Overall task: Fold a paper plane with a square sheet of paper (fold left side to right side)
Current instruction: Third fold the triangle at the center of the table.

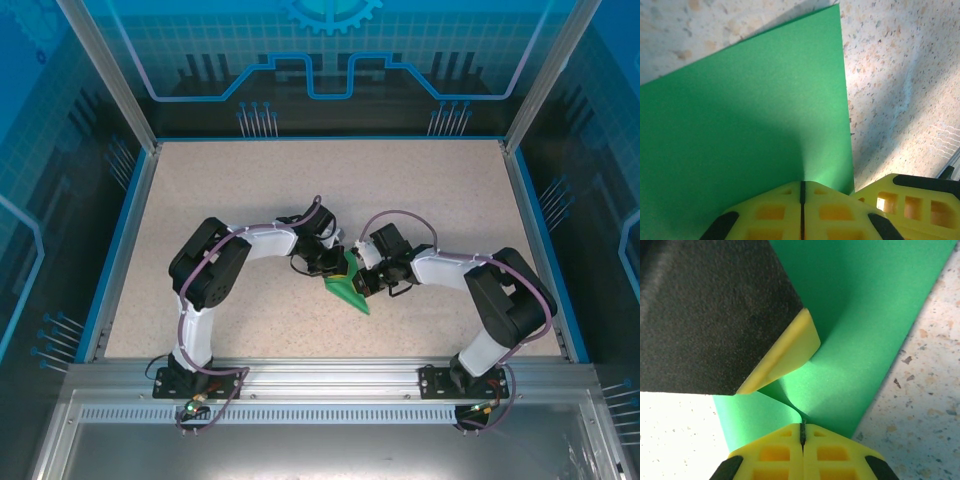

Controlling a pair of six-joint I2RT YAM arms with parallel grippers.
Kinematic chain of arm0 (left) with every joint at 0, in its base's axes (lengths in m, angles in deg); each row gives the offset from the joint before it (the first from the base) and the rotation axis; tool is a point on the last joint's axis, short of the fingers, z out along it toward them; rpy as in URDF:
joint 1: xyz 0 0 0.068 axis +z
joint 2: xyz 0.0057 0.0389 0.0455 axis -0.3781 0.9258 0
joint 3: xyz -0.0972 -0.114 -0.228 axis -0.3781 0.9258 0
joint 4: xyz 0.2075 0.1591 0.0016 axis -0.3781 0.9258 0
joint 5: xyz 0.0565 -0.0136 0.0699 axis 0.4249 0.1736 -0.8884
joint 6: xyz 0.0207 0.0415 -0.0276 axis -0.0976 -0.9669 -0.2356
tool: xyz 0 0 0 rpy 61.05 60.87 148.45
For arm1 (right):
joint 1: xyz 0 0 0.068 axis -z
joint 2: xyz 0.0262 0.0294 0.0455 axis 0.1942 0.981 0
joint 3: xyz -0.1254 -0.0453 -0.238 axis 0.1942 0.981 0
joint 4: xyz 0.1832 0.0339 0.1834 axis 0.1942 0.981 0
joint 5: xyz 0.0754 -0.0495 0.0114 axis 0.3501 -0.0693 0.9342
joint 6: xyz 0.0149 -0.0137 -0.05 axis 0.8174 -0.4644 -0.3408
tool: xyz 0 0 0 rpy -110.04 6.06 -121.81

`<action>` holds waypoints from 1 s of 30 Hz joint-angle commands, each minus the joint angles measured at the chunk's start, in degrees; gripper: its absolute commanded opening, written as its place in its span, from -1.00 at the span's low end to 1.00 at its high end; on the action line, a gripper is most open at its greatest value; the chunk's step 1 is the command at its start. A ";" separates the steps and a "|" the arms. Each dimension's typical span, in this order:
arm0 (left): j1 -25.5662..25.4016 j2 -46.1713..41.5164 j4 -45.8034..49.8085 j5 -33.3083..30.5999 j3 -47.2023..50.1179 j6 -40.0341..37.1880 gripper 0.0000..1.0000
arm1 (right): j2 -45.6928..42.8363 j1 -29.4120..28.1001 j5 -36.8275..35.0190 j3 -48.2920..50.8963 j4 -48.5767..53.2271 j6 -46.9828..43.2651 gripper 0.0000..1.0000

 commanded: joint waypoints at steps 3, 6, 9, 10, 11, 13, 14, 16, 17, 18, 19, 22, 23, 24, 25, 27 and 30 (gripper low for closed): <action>-0.75 1.88 1.41 0.03 0.08 -1.11 -0.85 | 0.52 1.01 -0.15 -0.43 1.42 0.46 -0.98; -0.74 1.91 1.40 0.06 0.04 -1.07 -0.84 | -0.54 1.14 0.01 -0.06 0.98 0.80 -0.97; -0.74 1.89 1.33 0.01 -0.01 -1.11 -0.84 | -0.96 1.10 0.39 -0.18 1.32 0.81 -0.97; -0.75 1.96 1.36 -0.05 0.07 -1.11 -0.84 | -0.93 1.10 0.40 -0.17 1.34 0.81 -0.97; -0.75 1.97 1.37 -0.05 0.06 -1.09 -0.84 | -0.92 1.12 0.28 -0.24 1.43 0.79 -0.97; -0.77 1.97 1.35 0.03 0.08 -1.11 -0.84 | -0.95 1.14 0.30 -0.21 1.41 0.80 -0.97; -0.76 1.97 1.31 0.02 0.15 -1.11 -0.85 | -0.93 1.17 0.37 -0.19 1.34 0.81 -0.97; -0.81 1.93 1.27 -0.03 0.17 -1.10 -0.84 | -1.01 1.11 0.58 -0.06 1.18 0.93 -0.97; -0.79 1.97 1.21 -0.02 0.17 -1.11 -0.84 | -1.09 1.17 0.66 0.00 1.16 0.98 -0.97; -0.77 1.97 1.24 0.02 0.19 -1.11 -0.84 | -1.18 1.17 0.75 -0.01 1.16 0.96 -0.97; -0.76 2.05 1.22 -0.05 0.17 -0.99 -0.84 | -1.32 1.11 0.76 0.11 1.16 0.96 -0.97; -0.79 2.05 1.17 -0.03 0.18 -1.09 -0.84 | -1.70 1.10 0.94 0.29 0.98 1.04 -0.97; -0.79 2.05 1.19 -0.01 0.17 -1.06 -0.84 | -1.87 1.10 1.01 0.29 0.90 1.04 -0.97; -0.82 2.05 1.13 -0.04 0.18 -1.05 -0.84 | -2.02 1.10 1.19 0.37 0.90 1.06 -0.97; -0.76 2.05 1.15 -0.01 0.17 -1.03 -0.84 | -2.15 1.11 1.24 0.33 0.90 1.13 -0.97; -0.82 2.05 1.14 0.11 0.20 -1.02 -0.84 | -2.33 1.10 1.18 0.31 0.98 1.13 -0.97; -0.79 2.05 1.03 0.08 0.17 -1.03 -0.85 | -2.12 1.17 1.05 0.03 1.33 1.00 -0.97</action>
